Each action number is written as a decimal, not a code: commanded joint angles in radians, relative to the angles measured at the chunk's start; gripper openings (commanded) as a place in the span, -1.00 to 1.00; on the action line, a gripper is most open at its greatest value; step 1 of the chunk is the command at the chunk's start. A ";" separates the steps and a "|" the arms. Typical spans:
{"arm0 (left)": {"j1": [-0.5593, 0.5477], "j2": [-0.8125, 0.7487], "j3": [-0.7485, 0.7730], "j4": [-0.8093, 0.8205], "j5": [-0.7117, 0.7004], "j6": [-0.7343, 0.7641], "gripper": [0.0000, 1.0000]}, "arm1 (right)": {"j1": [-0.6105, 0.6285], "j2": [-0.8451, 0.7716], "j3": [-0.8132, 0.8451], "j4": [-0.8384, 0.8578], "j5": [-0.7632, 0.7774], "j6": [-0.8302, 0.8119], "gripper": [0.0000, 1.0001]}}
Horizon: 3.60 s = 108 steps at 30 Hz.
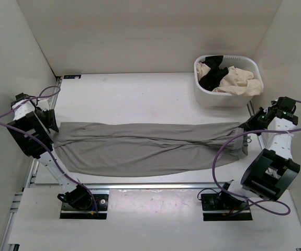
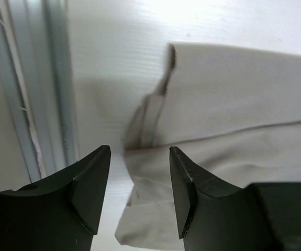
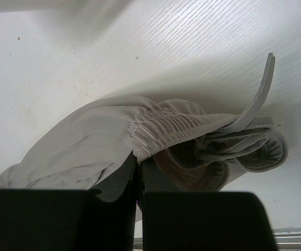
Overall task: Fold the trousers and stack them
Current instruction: Flatten the trousers out
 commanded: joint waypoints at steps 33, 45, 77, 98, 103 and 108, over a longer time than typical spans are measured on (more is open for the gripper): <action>-0.005 -0.091 0.056 -0.072 0.095 0.022 -0.72 | -0.004 0.003 0.073 -0.010 -0.027 -0.020 -1.00; -0.014 -0.067 0.066 -0.083 0.011 0.031 -0.14 | -0.004 0.012 0.073 -0.010 -0.036 -0.020 -1.00; -0.014 -0.185 0.018 -0.004 0.037 0.022 -0.70 | -0.004 0.012 0.117 -0.001 -0.073 0.006 -1.00; 0.029 -0.239 -0.104 -0.004 0.040 0.111 -0.72 | -0.067 -0.040 -0.041 -0.027 -0.081 0.029 -1.00; 0.038 -0.214 -0.060 -0.004 0.040 0.100 -0.72 | -0.067 -0.059 -0.030 -0.015 -0.110 0.029 -1.00; 0.038 -0.164 0.046 -0.004 0.078 0.070 -0.72 | -0.067 0.002 0.062 0.040 -0.070 0.122 -1.00</action>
